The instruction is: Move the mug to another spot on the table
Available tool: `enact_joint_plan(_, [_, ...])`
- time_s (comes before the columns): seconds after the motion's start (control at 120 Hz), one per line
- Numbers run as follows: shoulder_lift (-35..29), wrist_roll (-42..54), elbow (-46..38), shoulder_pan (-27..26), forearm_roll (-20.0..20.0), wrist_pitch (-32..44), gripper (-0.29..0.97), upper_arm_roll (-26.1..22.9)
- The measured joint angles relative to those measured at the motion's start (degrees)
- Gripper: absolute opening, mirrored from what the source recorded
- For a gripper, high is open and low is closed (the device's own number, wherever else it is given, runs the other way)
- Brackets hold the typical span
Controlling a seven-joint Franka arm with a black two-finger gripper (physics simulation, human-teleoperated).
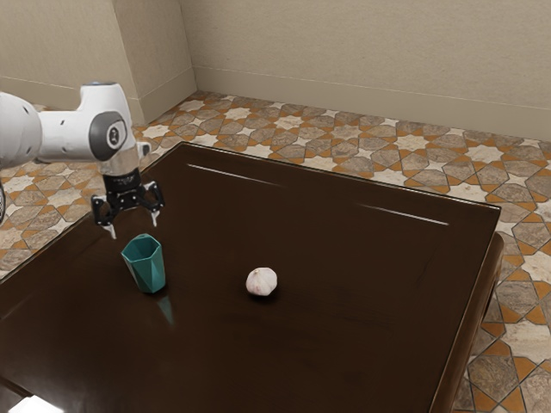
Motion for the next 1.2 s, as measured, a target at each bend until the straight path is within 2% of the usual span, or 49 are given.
enact_joint_plan(0.508, [3.1, 5.7, -0.5, -0.4, 1.0, 4.7, 0.68, -1.4])
enact_joint_plan(1.025, [5.9, 8.9, -0.8, 0.2, -0.9, 7.4, 0.68, -1.4])
enact_joint_plan(1.2, [5.9, 9.5, -0.8, 0.1, -1.4, 7.4, 0.49, -1.4])
